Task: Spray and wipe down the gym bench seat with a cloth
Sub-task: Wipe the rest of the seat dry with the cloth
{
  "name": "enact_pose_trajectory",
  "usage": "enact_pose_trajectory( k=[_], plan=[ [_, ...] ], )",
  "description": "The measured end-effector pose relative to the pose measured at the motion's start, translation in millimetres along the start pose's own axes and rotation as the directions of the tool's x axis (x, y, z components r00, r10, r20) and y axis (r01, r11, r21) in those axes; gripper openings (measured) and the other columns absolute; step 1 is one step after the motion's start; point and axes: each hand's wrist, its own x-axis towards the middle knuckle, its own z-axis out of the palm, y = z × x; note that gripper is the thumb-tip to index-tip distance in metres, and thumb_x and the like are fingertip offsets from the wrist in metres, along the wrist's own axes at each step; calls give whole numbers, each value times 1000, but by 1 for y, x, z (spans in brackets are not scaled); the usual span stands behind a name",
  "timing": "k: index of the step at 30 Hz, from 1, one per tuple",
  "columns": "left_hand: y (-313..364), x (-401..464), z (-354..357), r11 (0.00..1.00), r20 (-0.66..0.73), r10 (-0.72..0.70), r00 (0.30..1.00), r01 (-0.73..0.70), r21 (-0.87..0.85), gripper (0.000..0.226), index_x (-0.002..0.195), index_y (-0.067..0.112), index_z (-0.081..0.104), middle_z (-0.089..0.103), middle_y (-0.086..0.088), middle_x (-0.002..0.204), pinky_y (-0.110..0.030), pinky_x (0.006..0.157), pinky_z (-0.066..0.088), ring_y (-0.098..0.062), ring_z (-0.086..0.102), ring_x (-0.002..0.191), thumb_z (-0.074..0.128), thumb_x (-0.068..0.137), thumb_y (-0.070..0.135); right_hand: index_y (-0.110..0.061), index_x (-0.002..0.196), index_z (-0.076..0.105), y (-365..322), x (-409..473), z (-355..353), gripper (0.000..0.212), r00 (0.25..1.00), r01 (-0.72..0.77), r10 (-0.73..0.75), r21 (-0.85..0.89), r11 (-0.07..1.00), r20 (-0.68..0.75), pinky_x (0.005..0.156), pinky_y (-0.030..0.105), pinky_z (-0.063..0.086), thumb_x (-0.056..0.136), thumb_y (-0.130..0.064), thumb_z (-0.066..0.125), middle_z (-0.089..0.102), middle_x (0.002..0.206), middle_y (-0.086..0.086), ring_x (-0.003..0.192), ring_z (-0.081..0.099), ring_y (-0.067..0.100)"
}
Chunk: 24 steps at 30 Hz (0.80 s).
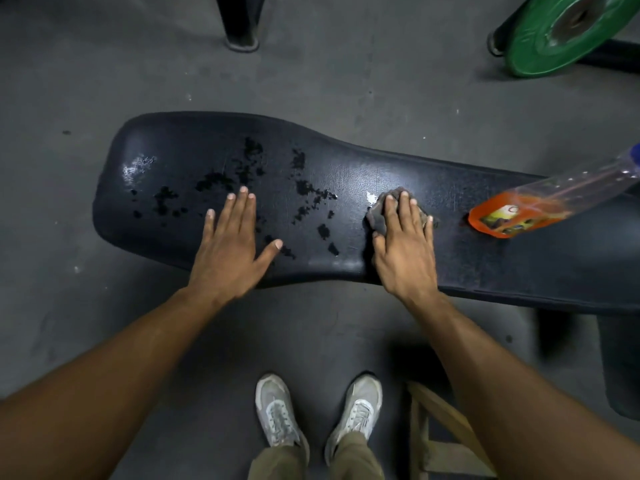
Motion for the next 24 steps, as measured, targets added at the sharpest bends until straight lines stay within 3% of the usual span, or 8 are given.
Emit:
enact_pose_trajectory(
  k=[4,7,10,12,15,20,22,24],
  plan=[
    [-22,4,-1,999,-8,-30,1000,30,11,90,162,12,-9,-17,-2,171,-49,127,-6,-17,-16,157,27,99,66,-17,166,14,-43,14,8,70,989,146,-148,116,983,16,128,44,-9,100,-33,31,4,174,9,161,-3,24],
    [-27,5,1,999,-3,-30,1000,30,19,91,162,12,-9,-19,-2,170,-48,127,-7,-16,-19,156,26,99,67,-20,165,19,-79,1,24,68,948,312,-314,50,949,41,129,46,-6,103,-35,42,5,174,8,161,0,25],
    [-25,4,4,999,-12,-32,999,33,28,90,162,12,-11,-21,-2,170,-47,127,-7,-16,-21,156,23,99,67,-21,165,19,-83,-27,35,71,921,386,-384,-24,922,62,131,47,3,101,-35,45,9,175,5,162,4,21],
    [-25,3,5,999,-28,-26,999,27,46,89,162,12,-11,-22,-3,169,-49,127,-6,-16,-21,156,20,100,67,-24,166,16,-64,-41,37,75,927,371,-365,-61,927,90,130,44,4,98,-34,46,8,175,-1,161,1,16],
    [-27,3,9,998,-55,-16,998,19,56,87,162,11,-10,-20,-4,170,-50,128,-3,-17,-19,156,19,101,66,-26,166,16,-29,-45,28,74,973,225,-221,-81,971,61,129,48,11,96,-35,41,10,174,-2,161,4,17],
    [-28,3,15,996,-107,-10,994,19,82,86,162,9,-3,-10,-7,172,-52,128,3,-19,-10,158,23,102,65,-18,165,20,-30,12,15,65,987,-114,125,106,988,-98,130,51,8,104,-38,27,10,174,7,161,6,24],
    [-29,3,17,996,-117,-9,993,19,89,86,163,8,-1,-8,-7,172,-52,128,4,-20,-8,159,24,102,64,-16,165,21,-59,38,16,65,989,-100,115,146,984,-95,130,51,4,104,-39,26,9,174,9,161,4,26],
    [-29,3,18,995,-125,-5,992,17,94,86,163,8,0,-6,-8,172,-52,128,5,-21,-6,159,26,102,63,-16,165,22,-94,46,23,64,997,28,-18,134,991,-75,131,47,-1,105,-39,27,10,174,9,161,4,26]
  ],
)
